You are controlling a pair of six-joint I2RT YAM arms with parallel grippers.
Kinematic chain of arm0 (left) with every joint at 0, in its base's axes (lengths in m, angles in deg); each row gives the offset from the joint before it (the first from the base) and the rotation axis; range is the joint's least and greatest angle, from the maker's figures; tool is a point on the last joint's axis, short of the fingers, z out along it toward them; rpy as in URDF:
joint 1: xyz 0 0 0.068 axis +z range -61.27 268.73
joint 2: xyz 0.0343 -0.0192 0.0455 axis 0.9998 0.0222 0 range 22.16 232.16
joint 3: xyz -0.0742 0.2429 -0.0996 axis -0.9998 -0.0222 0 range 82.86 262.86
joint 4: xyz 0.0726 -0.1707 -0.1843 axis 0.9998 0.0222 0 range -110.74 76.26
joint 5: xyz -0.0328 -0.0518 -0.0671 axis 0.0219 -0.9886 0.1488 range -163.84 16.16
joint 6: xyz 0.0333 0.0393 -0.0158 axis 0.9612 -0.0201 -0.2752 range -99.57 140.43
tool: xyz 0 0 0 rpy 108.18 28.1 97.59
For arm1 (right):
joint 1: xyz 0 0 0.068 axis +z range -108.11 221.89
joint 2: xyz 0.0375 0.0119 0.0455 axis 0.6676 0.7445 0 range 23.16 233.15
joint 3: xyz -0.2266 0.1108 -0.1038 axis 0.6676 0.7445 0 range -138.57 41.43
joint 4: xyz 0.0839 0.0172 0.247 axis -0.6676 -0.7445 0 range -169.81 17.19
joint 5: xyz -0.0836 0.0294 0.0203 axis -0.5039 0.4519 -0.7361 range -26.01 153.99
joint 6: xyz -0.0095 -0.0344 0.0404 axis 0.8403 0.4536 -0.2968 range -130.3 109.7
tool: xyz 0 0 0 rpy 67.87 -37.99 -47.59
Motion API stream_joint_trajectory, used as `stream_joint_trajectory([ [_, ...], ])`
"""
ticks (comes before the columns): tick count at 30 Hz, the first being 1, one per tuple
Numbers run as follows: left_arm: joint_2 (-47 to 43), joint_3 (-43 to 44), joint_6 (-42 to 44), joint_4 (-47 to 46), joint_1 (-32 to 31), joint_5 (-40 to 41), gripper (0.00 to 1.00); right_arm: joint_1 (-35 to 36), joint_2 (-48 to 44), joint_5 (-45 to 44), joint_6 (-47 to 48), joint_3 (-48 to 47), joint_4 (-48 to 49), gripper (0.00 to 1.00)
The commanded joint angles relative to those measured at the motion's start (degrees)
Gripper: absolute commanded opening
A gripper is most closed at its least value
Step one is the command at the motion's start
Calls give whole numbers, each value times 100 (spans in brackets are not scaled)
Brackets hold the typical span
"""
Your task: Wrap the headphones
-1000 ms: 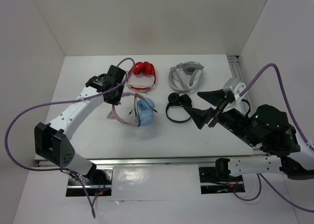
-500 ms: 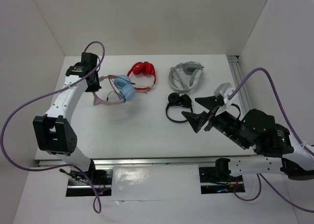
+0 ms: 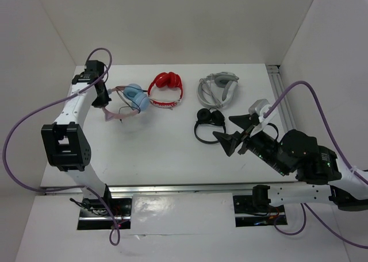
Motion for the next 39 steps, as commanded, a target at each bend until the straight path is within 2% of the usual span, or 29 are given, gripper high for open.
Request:
stream_joint_trajectory([
  [1, 165, 399, -306, -152, 139, -128, 0, 37, -21, -43, -128, 65, 53, 74],
  [7, -70, -170, -482, -635, 192, 82, 0, 37, -82, -43, -181, 250, 106, 74],
  [10, -125, -348, -606, -794, 420, -30, 0, 37, -135, -43, -181, 312, 282, 74],
  [19, 296, 689, -808, -680, 543, -172, 0, 37, 85, -96, -181, 224, 237, 74],
  [23, 438, 1102, -746, -557, 605, 99, 0, 37, 32, -210, -181, 452, 308, 75],
  [29, 577, -495, -545, -1662, 552, -92, 0, 37, -30, -44, -233, 558, 423, 75],
  [34, 1508, -409, -35, -1375, -70, -5, 0, 37, 84, 36, -234, 558, 423, 75],
  [39, 1686, -769, -60, -1295, -256, -295, 0, 37, 85, 98, -286, 558, 423, 75],
])
